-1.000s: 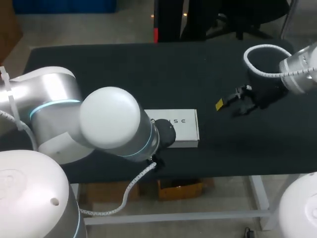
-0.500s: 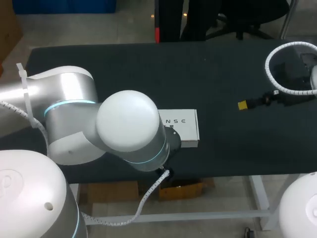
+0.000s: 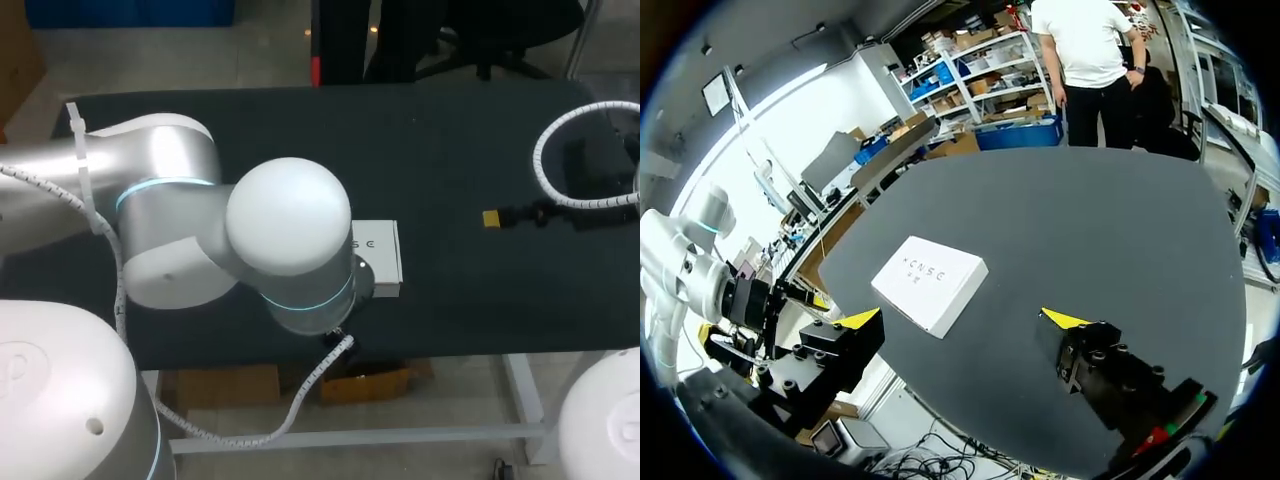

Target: Assemble the packaging by folding the flat box into shape, placing the metal phone stand inside, and closing the box properly

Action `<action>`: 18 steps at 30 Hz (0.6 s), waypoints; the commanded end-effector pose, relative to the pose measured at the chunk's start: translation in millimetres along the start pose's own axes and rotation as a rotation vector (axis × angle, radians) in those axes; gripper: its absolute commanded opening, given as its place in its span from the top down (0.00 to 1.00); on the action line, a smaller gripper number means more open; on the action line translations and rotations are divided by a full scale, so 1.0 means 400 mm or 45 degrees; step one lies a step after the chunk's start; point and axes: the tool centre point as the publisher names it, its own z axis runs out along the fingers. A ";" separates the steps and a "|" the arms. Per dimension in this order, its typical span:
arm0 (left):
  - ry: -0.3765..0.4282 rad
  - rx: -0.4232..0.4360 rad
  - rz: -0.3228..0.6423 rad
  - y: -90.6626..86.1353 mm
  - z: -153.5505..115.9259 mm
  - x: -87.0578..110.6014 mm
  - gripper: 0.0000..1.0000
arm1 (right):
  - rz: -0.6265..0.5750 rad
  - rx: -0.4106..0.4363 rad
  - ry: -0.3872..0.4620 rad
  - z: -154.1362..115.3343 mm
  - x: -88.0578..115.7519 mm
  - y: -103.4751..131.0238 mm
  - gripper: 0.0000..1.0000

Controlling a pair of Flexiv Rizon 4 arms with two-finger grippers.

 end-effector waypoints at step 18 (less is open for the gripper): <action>-0.056 -0.211 -0.403 -0.024 0.067 0.062 0.00 | -0.228 -0.298 -0.168 -0.027 -0.080 0.014 0.00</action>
